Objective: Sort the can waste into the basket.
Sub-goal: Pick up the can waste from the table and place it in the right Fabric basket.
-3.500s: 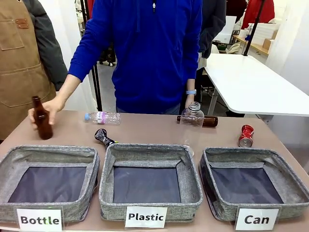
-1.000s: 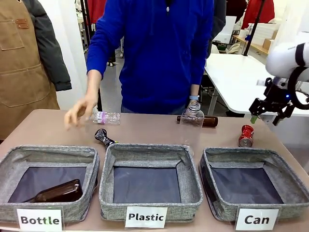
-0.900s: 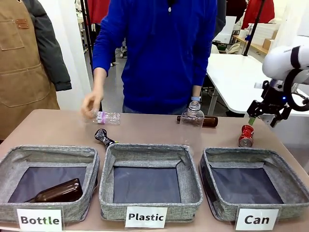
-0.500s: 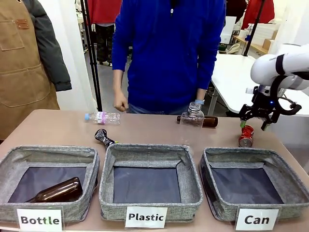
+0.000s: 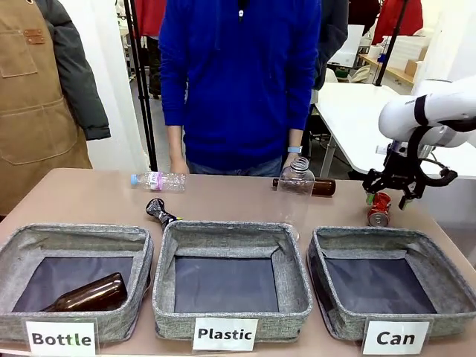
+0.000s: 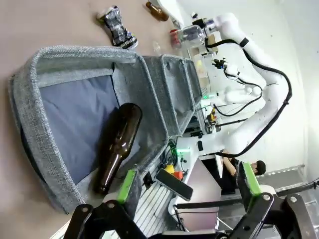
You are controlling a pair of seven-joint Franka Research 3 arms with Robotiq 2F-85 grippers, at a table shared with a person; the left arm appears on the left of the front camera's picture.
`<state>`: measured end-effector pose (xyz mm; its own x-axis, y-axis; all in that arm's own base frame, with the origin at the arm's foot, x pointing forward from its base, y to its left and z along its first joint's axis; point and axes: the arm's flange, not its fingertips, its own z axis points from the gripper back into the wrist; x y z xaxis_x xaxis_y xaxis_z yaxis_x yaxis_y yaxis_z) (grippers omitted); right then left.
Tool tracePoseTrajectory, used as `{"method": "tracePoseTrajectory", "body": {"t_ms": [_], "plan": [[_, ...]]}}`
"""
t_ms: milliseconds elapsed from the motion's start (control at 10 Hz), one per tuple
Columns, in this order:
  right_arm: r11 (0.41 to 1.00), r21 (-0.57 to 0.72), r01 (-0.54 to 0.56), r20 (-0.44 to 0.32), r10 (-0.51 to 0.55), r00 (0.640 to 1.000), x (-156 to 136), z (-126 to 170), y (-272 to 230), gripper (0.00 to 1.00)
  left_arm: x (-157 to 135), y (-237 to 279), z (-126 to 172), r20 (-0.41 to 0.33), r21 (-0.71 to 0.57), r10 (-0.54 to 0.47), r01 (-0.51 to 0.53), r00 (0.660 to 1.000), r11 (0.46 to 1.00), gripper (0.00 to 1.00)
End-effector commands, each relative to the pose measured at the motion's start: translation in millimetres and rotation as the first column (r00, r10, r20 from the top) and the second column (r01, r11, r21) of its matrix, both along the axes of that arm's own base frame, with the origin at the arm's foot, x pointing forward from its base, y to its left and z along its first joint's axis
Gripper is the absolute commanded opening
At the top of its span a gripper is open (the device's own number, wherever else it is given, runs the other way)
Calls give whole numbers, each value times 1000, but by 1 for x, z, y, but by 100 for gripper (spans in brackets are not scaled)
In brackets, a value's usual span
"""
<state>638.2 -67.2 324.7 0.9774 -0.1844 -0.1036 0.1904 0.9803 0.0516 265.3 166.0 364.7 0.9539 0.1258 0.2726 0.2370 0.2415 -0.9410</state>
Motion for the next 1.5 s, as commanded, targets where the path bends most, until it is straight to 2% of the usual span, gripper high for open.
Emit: {"method": "tracePoseTrajectory", "body": {"t_ms": [0,600,700,800,900,1000,1100,1400], "plan": [[999,-21,37,-18,-38,999,15,-5,-1,100,-5,8,3,6,-7,22,-22,1000,1000,100],[996,-63,56,-29,-58,998,16,-11,-1,100,-5,8,3,6,-7,22,-22,1000,1000,100],[998,-44,41,-41,-43,998,15,-10,0,40,-5,8,3,6,-7,22,-22,1000,1000,100],[998,-57,40,-43,-43,998,15,-11,1,40,-5,8,3,6,-7,22,-22,1000,1000,100],[996,-71,47,-53,-51,997,15,-12,1,0,-5,8,3,6,-7,22,-22,1000,1000,100],[996,-73,47,-61,-52,997,14,-13,1,38,-5,8,3,6,-7,22,-22,1000,1000,100],[996,-74,47,-66,-52,996,14,-13,0,0,-5,8,3,6,-7,22,-22,1000,1000,100],[996,-84,34,-69,-40,997,16,-10,1,0,-5,8,3,6,-7,22,-22,1000,1000,100]]}}
